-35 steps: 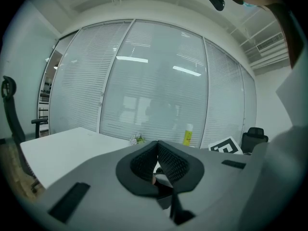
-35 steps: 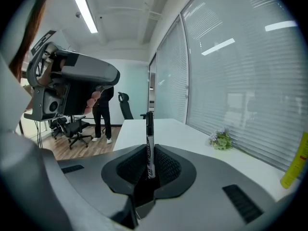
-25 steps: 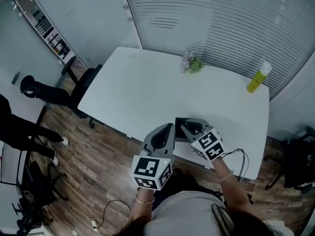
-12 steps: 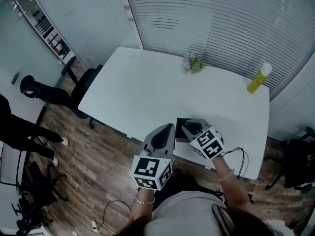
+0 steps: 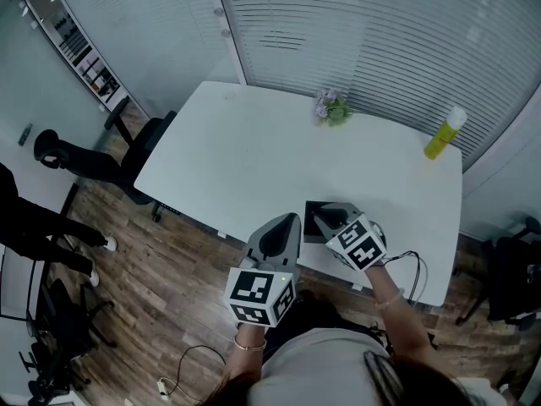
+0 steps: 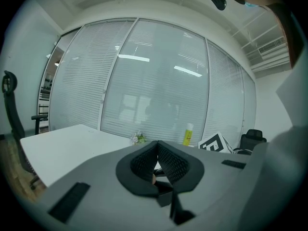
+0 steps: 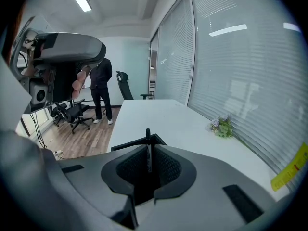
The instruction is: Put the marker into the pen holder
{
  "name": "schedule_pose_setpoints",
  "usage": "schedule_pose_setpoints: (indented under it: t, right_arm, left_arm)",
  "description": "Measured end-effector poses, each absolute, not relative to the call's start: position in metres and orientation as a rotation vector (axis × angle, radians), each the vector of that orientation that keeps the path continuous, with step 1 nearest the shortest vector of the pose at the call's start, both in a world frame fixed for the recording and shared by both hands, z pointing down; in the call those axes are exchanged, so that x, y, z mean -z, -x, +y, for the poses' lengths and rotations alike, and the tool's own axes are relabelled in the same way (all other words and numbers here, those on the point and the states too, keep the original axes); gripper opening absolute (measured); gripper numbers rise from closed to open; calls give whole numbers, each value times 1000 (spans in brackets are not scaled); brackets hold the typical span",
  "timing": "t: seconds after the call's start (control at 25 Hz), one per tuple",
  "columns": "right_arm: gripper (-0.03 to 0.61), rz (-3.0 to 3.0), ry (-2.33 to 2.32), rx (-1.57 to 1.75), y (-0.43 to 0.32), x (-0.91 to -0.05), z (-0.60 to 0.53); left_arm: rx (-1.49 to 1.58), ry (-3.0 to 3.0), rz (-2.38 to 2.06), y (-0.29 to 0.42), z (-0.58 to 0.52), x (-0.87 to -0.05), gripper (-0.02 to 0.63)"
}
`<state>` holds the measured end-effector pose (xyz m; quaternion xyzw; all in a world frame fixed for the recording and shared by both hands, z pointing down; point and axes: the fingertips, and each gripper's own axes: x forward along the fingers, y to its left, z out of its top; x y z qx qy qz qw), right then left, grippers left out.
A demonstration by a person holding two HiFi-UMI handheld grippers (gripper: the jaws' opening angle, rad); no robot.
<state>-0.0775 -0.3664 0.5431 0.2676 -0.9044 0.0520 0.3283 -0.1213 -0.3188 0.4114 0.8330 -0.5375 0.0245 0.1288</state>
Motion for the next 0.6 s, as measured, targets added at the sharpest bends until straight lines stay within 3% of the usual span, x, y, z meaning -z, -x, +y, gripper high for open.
schedule_pose_setpoints:
  t: [0.6]
  right_arm:
    - [77,-2445,-734,-127,79,-519,-362]
  left_arm:
    - [-55,-2431,-1567,124,-311,-406,18]
